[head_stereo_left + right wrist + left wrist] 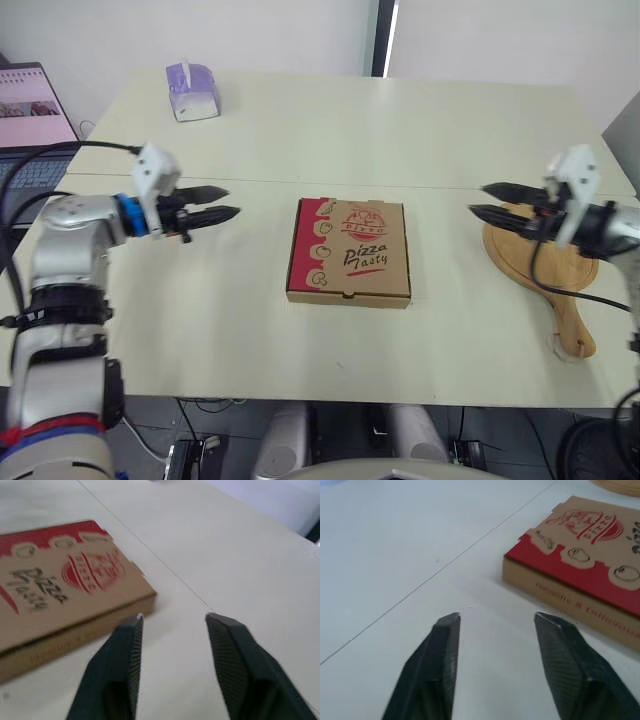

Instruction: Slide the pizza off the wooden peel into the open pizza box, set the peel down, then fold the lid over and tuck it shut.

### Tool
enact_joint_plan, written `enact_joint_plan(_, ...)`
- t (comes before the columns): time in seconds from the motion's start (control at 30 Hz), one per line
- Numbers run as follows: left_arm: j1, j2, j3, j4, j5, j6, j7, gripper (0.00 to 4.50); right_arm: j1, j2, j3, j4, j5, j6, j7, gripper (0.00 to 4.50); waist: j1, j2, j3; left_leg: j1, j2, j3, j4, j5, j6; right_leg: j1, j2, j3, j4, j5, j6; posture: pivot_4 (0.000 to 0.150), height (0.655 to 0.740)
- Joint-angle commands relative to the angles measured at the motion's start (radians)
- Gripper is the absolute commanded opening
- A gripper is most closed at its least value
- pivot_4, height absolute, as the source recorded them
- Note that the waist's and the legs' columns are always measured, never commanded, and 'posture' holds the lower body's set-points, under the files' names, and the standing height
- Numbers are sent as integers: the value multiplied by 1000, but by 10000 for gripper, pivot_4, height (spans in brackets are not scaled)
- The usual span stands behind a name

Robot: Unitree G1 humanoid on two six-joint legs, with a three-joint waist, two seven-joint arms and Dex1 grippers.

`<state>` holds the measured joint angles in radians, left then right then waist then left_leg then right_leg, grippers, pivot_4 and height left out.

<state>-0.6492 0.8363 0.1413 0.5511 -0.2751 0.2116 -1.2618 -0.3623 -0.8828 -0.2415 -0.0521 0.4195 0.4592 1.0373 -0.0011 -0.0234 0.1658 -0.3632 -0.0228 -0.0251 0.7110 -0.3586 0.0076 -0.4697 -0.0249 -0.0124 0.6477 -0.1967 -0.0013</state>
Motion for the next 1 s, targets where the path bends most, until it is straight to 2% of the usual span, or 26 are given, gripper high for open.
enact_joint_plan(0.03,48,45,74,-29,-30,1,30,35886,30,-46,-82,-15,47,-5,40,35056,-1,0,0,2,0,0,0,0,0,2,0,0,0,0,0,1500,7400)
enact_joint_plan(0.1,77,54,95,-32,-35,1,44,42811,35,-47,-94,-15,62,2,40,42378,-2,0,1,6,1,1,0,0,1,7,0,0,-1,0,0,1500,7400)
enact_joint_plan(0.13,89,55,105,-35,-38,4,53,44775,36,-44,-96,-16,69,6,39,44788,-2,0,1,9,1,1,0,0,1,10,0,0,-1,0,0,1500,7400)
enact_joint_plan(0.2,111,51,120,-44,-45,3,74,44775,45,-38,-99,-18,77,7,36,44788,-2,0,1,17,1,0,-1,-1,1,18,1,0,-2,0,0,1500,7400)
enact_joint_plan(0.37,175,61,162,-97,-73,33,101,44775,128,-57,-144,-70,130,54,48,44788,2,0,1,17,1,0,0,-1,1,18,1,0,-2,0,0,1500,7400)
enact_joint_plan(0.47,264,81,191,-217,-119,118,84,44775,219,-99,-171,-169,169,116,79,44788,2,0,1,16,1,-1,-1,-1,2,17,0,0,-3,0,0,1500,7400)
enact_joint_plan(0.6,481,99,226,-494,-200,274,78,44775,400,-147,-193,-408,245,226,108,44788,2,0,1,16,2,-1,-2,-2,3,17,0,0,-4,0,0,1500,7400)
enact_joint_plan(0.7,591,110,281,-612,-240,344,105,44775,443,-163,-256,-461,296,310,73,44788,0,0,2,17,2,0,-2,-2,3,17,0,1,-4,-1,1,1500,7400)
enact_joint_plan(0.8,631,111,345,-572,-225,326,146,44775,515,-208,-410,-340,188,296,74,44788,3,1,3,18,2,0,-1,-2,3,19,0,0,-4,-1,2,1500,7400)
enact_joint_plan(0.83,616,108,347,-542,-221,313,157,44775,528,-219,-444,-286,154,266,75,44788,8,0,3,19,2,1,-1,-2,3,20,0,0,-4,-4,6,1500,7400)
enact_joint_plan(1.0,463,125,344,-306,-185,211,187,44775,475,-245,-549,63,82,99,106,44788,19,0,3,26,1,0,0,-2,3,29,2,0,-6,-5,7,1500,7400)
